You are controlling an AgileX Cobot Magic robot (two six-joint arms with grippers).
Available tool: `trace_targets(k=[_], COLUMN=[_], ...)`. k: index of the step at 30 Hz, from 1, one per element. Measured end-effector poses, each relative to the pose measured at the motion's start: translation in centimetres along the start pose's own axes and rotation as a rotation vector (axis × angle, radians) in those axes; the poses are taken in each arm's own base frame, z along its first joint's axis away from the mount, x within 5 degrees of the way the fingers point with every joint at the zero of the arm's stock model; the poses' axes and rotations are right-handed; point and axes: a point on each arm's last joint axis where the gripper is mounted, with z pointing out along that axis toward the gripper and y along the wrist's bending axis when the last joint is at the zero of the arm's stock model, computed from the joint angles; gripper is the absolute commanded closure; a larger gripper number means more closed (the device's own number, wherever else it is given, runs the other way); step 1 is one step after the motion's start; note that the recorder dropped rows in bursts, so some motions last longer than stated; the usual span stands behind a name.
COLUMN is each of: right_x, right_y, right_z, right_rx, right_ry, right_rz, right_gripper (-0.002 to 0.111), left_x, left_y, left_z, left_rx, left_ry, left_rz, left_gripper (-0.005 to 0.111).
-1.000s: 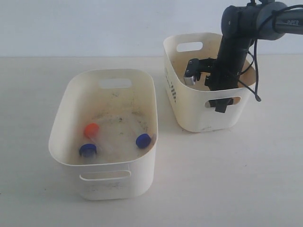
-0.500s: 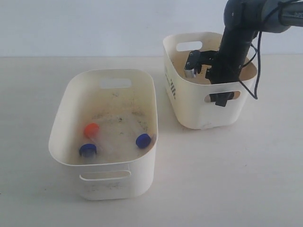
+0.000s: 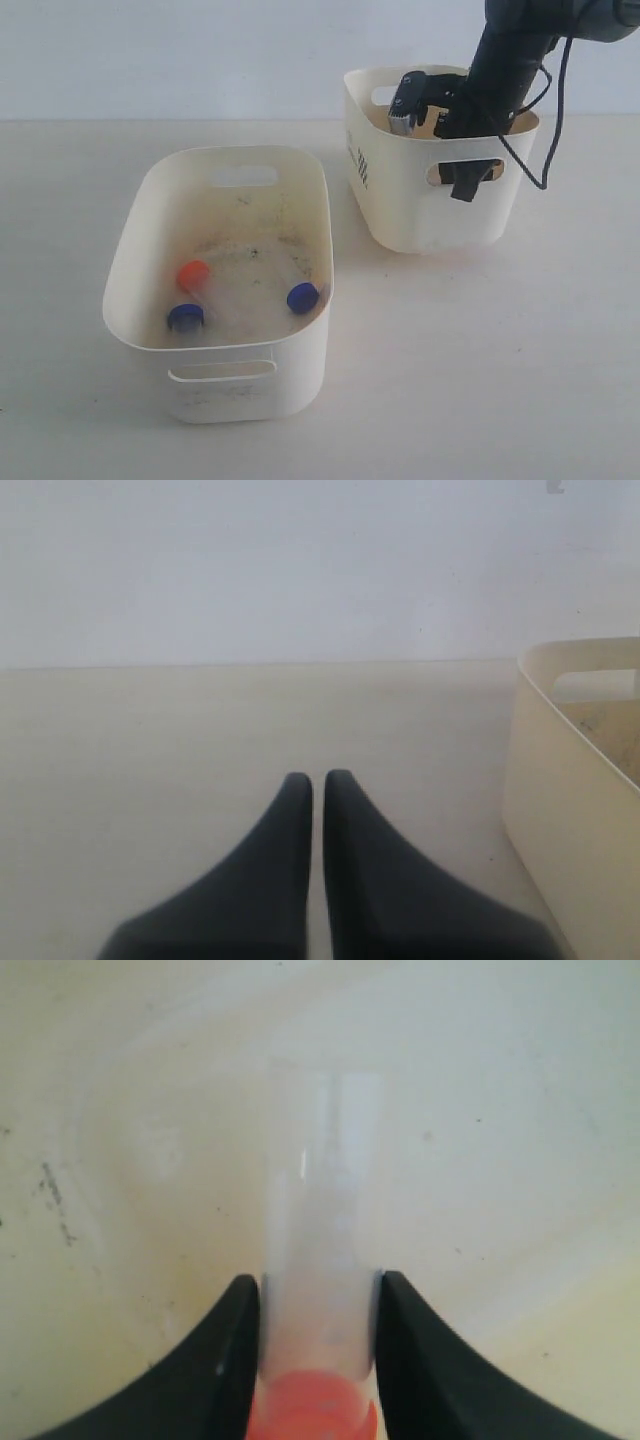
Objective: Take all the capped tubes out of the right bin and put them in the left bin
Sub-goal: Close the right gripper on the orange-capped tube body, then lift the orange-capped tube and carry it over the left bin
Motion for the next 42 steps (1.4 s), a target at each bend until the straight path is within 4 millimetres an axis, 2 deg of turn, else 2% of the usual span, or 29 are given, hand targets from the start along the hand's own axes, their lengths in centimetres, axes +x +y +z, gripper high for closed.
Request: trace_targets(k=[7, 17, 28, 42], right_x=[-0.4, 0.2, 0.5, -0.2], right_y=[0.6, 0.3, -0.6, -2.0], right_z=[0.1, 1.3, 3.5, 3.6], right_rx=[-0.064, -0.062, -0.020, 0.130], right_ry=[-0.040, 0.027, 0.048, -0.035], right_rz=[0.023, 0.042, 0.086, 0.083], right_gripper=[0.108, 0.108, 0.108, 0.108], left_x=[0.0, 0.0, 0.0, 0.0], left_y=[0.0, 0.0, 0.0, 0.0], left_z=[0.0, 0.0, 0.0, 0.0], left_rx=[0.000, 0.000, 0.000, 0.000], left_ry=[0.000, 0.000, 0.000, 0.000], left_rz=[0.000, 0.000, 0.000, 0.000], left_gripper=[0.102, 0.102, 0.102, 0.102])
